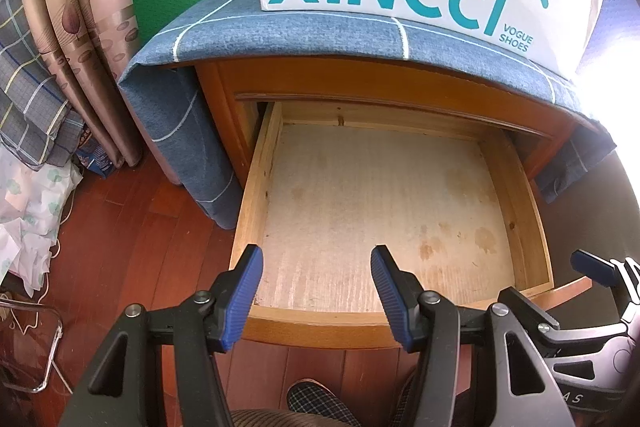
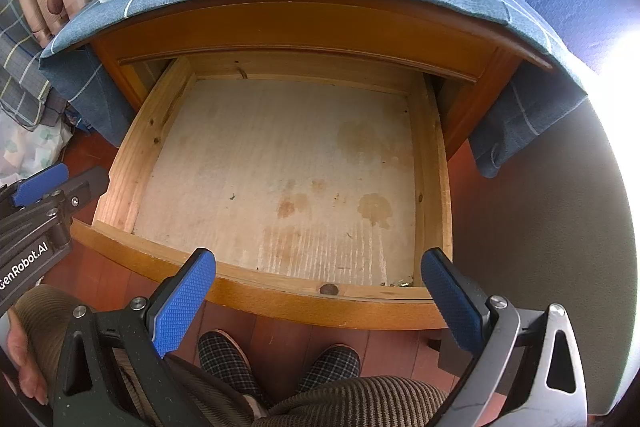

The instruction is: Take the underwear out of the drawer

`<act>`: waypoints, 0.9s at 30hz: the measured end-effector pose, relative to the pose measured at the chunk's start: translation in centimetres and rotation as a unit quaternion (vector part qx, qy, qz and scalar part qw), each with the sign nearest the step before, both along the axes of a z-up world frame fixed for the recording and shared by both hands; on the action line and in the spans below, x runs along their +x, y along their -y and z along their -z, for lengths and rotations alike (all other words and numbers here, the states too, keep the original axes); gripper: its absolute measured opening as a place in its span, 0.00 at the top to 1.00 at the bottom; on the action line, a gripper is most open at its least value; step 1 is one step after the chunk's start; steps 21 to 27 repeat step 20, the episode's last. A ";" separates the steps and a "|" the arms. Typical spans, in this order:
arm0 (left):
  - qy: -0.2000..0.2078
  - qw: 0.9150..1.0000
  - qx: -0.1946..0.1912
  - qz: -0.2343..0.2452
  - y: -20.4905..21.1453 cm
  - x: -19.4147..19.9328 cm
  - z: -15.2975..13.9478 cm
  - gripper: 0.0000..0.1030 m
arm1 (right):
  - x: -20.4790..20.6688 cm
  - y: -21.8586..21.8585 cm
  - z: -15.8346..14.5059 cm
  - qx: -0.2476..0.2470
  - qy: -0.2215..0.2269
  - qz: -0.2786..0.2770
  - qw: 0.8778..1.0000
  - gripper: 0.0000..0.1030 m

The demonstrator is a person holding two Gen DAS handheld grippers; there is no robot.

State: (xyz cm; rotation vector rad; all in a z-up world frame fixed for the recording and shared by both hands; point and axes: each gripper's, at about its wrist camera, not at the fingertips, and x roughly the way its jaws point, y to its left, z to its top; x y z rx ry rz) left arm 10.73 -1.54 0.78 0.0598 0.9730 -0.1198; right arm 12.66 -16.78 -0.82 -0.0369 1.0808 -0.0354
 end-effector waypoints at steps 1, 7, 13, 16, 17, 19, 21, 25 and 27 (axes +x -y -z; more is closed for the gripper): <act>0.000 1.000 0.000 0.000 0.0 0.0 0.0 0.44 | 0.0 0.0 0.0 0.000 0.000 0.000 1.000 0.01; 0.002 1.000 0.002 0.001 0.1 0.0 0.0 0.44 | 0.0 0.0 0.0 0.000 0.000 -0.001 1.000 0.01; 0.007 1.000 0.006 0.006 0.4 -0.2 0.0 0.44 | 0.0 0.0 0.0 0.000 0.000 0.000 1.000 0.01; 0.010 1.000 0.006 0.007 0.4 -0.3 -0.1 0.44 | 0.1 0.0 0.0 -0.001 0.000 -0.001 1.000 0.01; 0.012 1.000 0.005 0.006 0.4 -0.4 -0.2 0.44 | 0.1 0.0 0.0 -0.001 0.000 -0.001 1.000 0.01; 0.012 1.000 0.003 0.007 0.4 -0.5 -0.2 0.44 | 0.1 0.0 0.0 0.000 0.000 -0.001 1.000 0.01; 0.012 1.000 0.002 0.006 0.3 -0.5 -0.2 0.44 | 0.1 0.0 0.0 0.000 0.000 -0.001 1.000 0.01; 0.012 1.000 0.002 0.006 0.3 -0.5 -0.2 0.44 | 0.1 0.0 0.0 0.000 0.000 -0.001 1.000 0.01; 0.012 1.000 0.002 0.006 0.3 -0.5 -0.2 0.44 | 0.1 0.0 0.0 0.000 0.000 -0.001 1.000 0.01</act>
